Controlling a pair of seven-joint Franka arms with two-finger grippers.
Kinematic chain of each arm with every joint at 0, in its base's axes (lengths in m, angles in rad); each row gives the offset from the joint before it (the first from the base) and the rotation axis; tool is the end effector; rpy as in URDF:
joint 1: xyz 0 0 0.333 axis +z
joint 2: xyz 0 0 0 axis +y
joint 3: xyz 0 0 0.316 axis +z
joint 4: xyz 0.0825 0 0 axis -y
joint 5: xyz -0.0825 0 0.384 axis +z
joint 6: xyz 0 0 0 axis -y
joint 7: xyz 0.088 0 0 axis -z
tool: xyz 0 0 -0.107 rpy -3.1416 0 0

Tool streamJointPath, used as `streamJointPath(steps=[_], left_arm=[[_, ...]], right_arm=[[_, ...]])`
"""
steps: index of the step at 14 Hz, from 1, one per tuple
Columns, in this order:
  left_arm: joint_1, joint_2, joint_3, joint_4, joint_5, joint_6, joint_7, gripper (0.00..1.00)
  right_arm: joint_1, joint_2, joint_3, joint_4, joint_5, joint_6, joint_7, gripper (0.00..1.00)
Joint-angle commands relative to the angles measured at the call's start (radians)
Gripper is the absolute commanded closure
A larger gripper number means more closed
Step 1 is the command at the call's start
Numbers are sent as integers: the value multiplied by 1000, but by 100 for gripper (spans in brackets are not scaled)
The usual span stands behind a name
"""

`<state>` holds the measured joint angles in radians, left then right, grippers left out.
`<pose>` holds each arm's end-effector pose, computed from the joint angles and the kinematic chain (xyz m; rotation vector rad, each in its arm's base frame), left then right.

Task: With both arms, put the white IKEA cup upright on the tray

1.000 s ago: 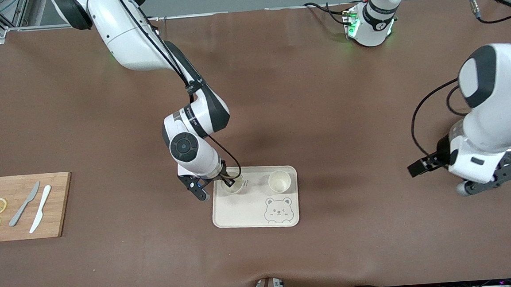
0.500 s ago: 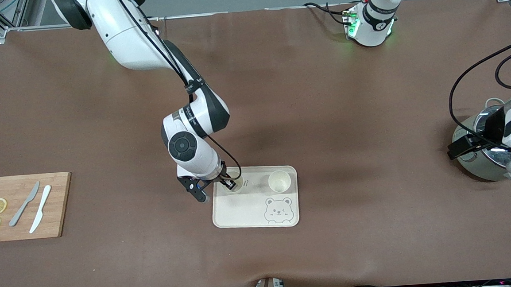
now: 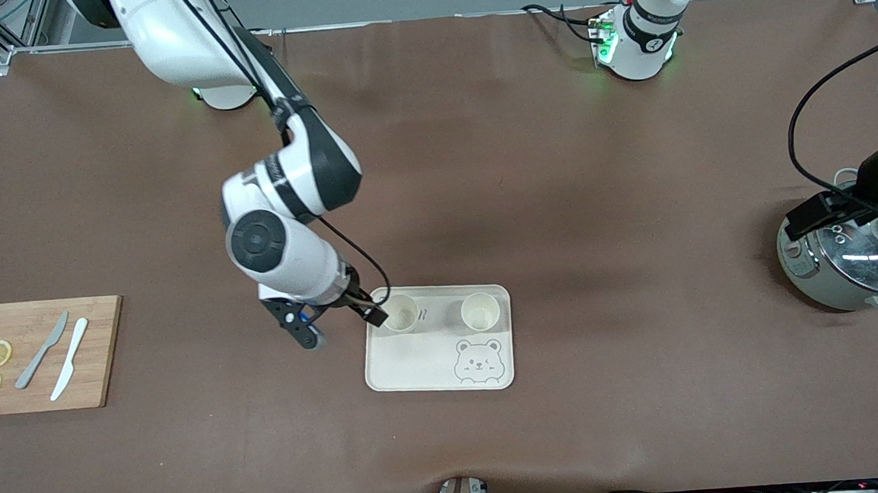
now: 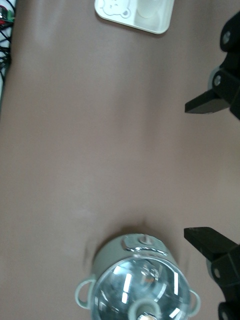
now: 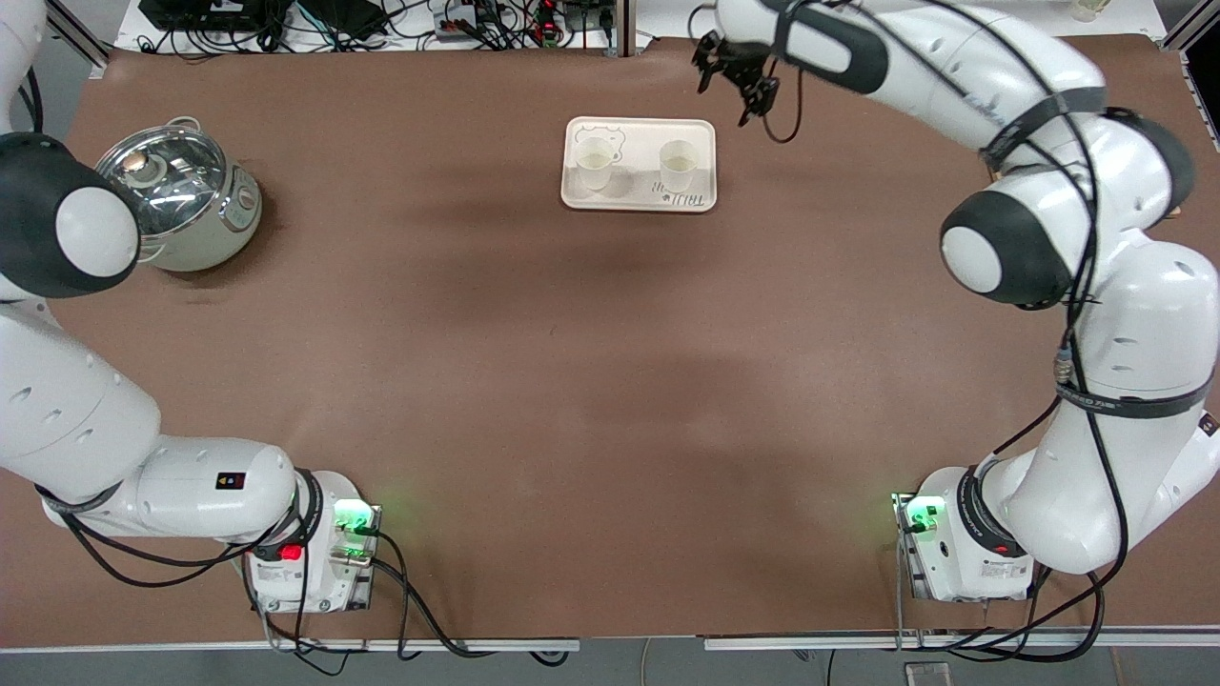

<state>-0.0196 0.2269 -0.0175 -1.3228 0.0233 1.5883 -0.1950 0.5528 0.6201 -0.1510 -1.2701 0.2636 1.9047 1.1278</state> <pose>0.6254 -0.0194 0.6094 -3.1164 -0.2474 -0.0635 0.6545 0.3270 0.3987 -2.7796 1.1446 0.1467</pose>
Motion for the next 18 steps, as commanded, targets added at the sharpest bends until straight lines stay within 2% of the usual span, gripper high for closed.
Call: streamJointPath(steps=[1,5,9,12,18], left_arm=[[7,-76,1,-30,23,-68,22,0],[3,-167,2,-111,21,-80,23,0],[-23,-239,13,-196,21,-83,26,0],[-23,-268,10,-231,21,-85,80,0],[-16,-259,37,-237,20,-36,108,0]], right_arm=[[-79,-129,18,-113,3,-61,-130,0],[-155,-304,16,-306,0,-65,-307,0],[-234,-431,14,-428,-46,-70,-507,0],[-306,-471,14,-439,-121,-122,-667,0],[-497,-513,14,-437,-142,-176,-1090,0]])
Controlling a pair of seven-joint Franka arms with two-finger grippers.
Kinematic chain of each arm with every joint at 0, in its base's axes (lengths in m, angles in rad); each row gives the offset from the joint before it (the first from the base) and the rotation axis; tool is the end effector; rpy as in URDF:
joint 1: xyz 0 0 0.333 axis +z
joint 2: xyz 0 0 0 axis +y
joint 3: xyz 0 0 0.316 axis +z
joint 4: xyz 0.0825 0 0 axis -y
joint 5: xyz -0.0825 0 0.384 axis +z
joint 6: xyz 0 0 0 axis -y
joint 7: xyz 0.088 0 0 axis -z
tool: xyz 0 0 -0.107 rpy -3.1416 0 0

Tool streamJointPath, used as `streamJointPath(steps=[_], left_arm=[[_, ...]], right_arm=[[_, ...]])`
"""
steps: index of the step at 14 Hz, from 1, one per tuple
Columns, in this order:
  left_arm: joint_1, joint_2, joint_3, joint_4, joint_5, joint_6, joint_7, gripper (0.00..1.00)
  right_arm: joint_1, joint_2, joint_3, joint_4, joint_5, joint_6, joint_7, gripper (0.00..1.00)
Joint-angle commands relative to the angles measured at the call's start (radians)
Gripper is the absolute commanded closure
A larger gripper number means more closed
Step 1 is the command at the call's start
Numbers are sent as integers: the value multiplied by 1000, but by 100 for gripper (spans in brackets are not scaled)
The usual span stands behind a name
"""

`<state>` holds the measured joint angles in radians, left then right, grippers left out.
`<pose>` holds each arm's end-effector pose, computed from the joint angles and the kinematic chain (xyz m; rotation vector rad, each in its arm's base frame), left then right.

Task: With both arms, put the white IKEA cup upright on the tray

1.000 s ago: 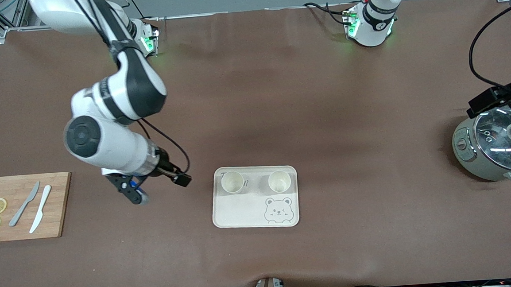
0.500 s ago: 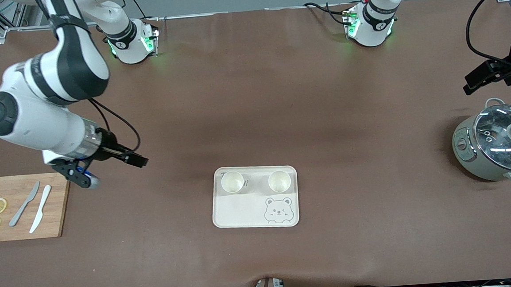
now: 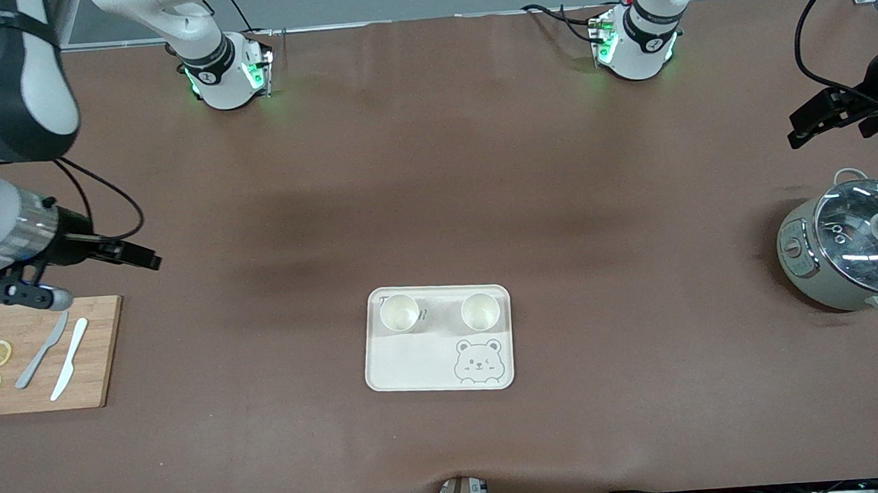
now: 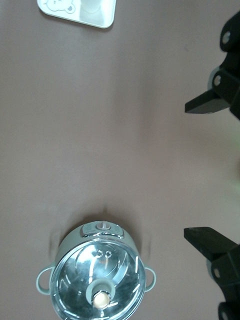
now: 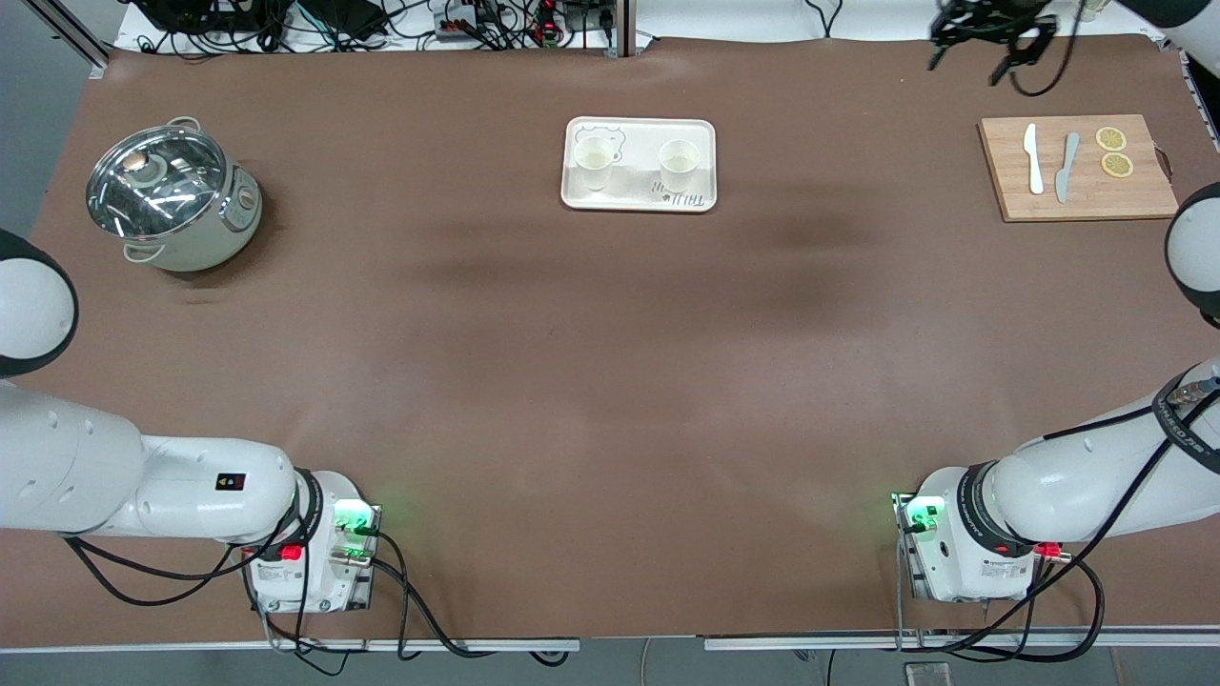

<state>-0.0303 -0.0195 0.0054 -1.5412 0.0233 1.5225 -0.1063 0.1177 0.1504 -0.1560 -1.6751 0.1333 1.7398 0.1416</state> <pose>0.5438 -0.0109 0.6449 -3.1159 -0.1287 -0.0036 0.5999 -0.0059 0.5035 -3.0198 0.3138 0.1352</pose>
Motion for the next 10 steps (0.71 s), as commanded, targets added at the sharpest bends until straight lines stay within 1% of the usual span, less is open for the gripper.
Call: streamJointPath(steps=[1,3,4,7,9,10], left_arm=[[-6,-10,15,-16,20,33,20,0],[-14,-10,13,-17,20,33,19,0],[-13,-13,11,-20,17,31,20,0],[-14,-20,10,-22,14,24,22,0],[-5,-25,-22,-14,12,16,20,0],[-5,-25,-22,-13,12,15,20,0]], right_arm=[[-84,-52,19,-31,-30,-17,-150,0],[-99,-84,19,-29,-110,-22,-215,0],[-105,-106,19,-28,-124,-45,-232,0],[-141,-172,19,-18,-121,-115,-235,0],[-153,-210,21,-11,-118,-146,-244,0],[-153,-227,21,-9,-119,-161,-244,0]])
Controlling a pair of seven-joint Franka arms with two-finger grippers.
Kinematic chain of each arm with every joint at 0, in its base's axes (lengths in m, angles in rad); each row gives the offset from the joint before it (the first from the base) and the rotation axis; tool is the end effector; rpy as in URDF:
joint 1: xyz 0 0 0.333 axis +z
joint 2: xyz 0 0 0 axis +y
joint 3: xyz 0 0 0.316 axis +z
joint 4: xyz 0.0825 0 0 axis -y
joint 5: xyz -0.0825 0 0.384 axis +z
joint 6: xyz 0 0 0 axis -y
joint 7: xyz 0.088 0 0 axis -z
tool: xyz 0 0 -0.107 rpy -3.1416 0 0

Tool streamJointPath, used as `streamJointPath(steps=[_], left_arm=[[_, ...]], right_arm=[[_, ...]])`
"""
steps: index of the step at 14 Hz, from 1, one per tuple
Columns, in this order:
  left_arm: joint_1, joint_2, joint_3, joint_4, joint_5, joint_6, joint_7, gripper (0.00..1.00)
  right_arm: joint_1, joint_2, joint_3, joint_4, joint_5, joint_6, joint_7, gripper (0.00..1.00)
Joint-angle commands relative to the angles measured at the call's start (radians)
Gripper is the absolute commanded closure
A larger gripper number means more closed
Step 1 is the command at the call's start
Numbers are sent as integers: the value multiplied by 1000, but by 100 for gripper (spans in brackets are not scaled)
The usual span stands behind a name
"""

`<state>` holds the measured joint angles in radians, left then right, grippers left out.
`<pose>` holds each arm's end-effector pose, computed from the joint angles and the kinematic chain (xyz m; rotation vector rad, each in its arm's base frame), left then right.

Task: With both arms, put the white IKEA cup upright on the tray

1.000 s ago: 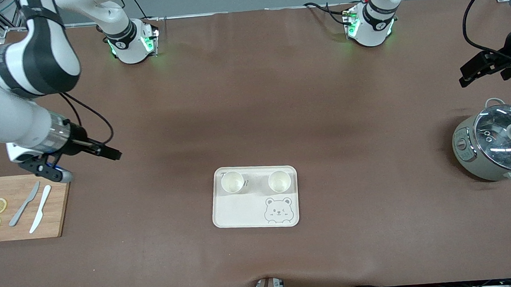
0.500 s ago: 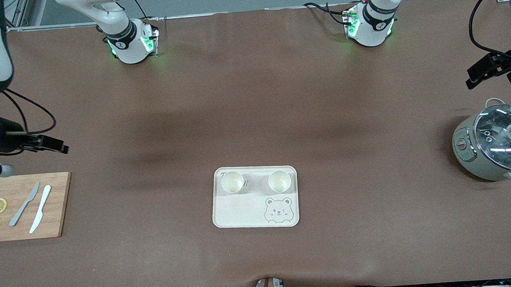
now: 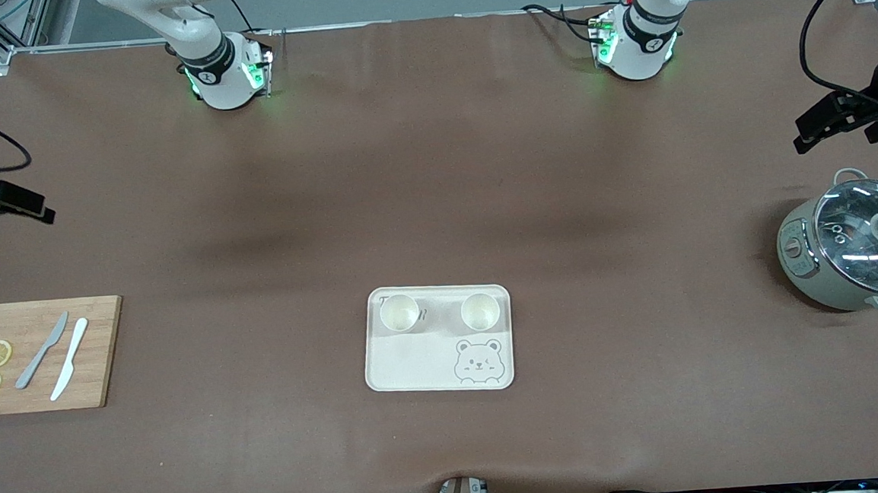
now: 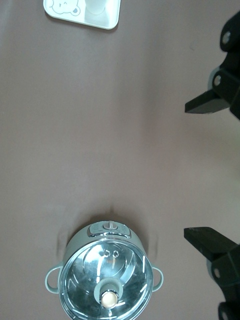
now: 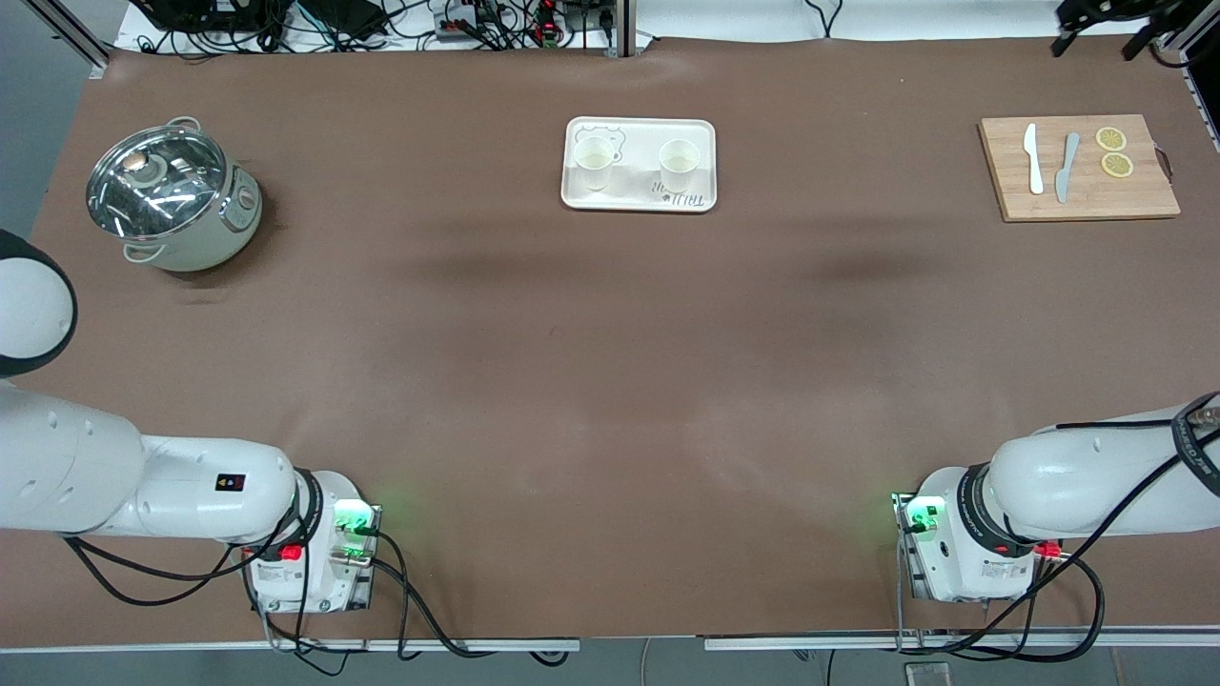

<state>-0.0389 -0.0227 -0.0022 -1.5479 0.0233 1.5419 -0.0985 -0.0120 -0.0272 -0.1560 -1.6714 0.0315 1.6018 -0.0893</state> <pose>0.5446 -0.0199 0.6452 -3.1180 -0.0909 -0.0285 0.5390 -0.0892 0.5945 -3.0977 0.1243 0.0586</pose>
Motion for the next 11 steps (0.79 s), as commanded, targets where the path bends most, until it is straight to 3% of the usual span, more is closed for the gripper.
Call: streamJointPath(steps=[1,11], left_arm=[[4,-22,-15,-8,10,-5,11,0],[7,-17,-13,-11,9,-22,13,0]], right_arm=[[-23,-57,23,-13,-18,-26,-14,0],[9,-59,30,4,-24,-37,-3,0]])
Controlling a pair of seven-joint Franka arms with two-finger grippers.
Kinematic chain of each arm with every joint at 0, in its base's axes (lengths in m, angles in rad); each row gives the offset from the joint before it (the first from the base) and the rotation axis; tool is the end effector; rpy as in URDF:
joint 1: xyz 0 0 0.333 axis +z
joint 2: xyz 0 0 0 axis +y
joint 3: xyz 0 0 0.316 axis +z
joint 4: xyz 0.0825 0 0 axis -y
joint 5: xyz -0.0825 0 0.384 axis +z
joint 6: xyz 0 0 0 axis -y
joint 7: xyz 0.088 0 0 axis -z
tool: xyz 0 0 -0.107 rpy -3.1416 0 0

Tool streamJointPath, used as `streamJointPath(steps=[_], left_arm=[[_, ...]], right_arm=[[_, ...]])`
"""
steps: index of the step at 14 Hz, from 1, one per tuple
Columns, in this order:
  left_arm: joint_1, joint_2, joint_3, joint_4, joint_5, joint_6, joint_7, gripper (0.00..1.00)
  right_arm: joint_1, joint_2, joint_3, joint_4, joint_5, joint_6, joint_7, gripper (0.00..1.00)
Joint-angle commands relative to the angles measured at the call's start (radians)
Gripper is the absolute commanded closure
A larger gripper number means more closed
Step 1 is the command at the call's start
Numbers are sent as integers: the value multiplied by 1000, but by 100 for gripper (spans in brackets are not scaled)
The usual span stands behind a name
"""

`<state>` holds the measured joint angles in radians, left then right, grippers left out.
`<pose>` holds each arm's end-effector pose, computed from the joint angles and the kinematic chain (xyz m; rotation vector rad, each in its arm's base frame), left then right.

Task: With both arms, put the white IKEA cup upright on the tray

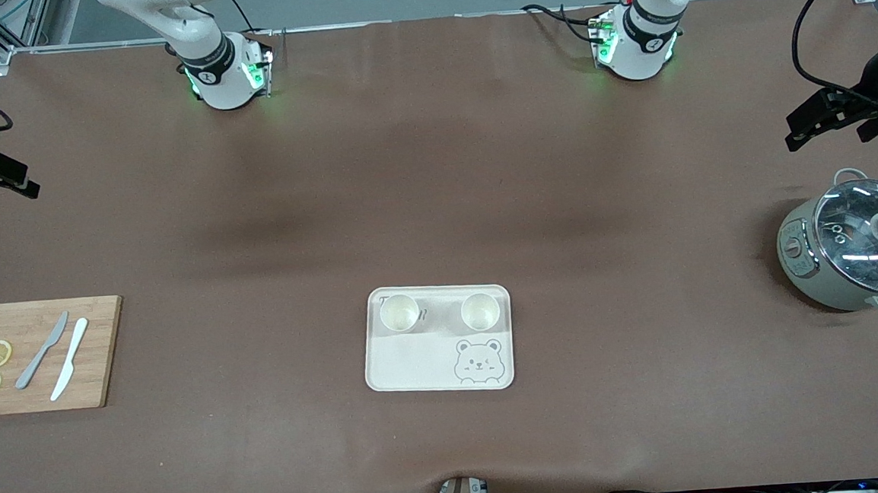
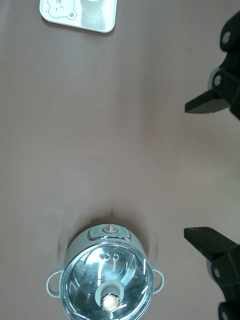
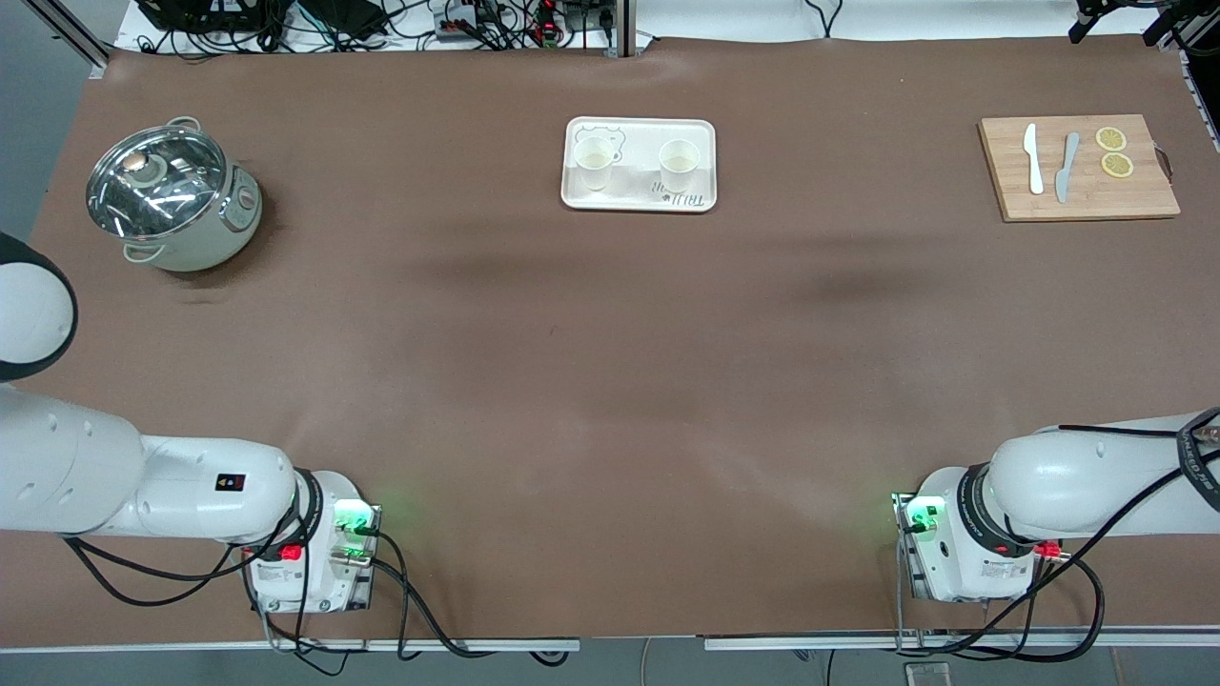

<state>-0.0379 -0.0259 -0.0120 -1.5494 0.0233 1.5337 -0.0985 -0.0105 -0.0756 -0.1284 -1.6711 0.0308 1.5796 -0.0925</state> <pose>0.5425 -0.0246 0.6455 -3.1178 -0.0773 -0.0186 0.5258 -0.0728 0.6187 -3.0986 0.0720 0.0182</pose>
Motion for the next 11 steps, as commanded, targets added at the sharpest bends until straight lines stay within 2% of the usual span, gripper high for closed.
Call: streamJointPath(steps=[1,11], left_arm=[[6,-16,-2,-9,9,-15,13,0],[4,-17,-2,-5,9,-30,-1,0]], right_arm=[[7,-10,1,4,-23,-19,0,0],[11,-15,3,1,-22,-47,8,0]])
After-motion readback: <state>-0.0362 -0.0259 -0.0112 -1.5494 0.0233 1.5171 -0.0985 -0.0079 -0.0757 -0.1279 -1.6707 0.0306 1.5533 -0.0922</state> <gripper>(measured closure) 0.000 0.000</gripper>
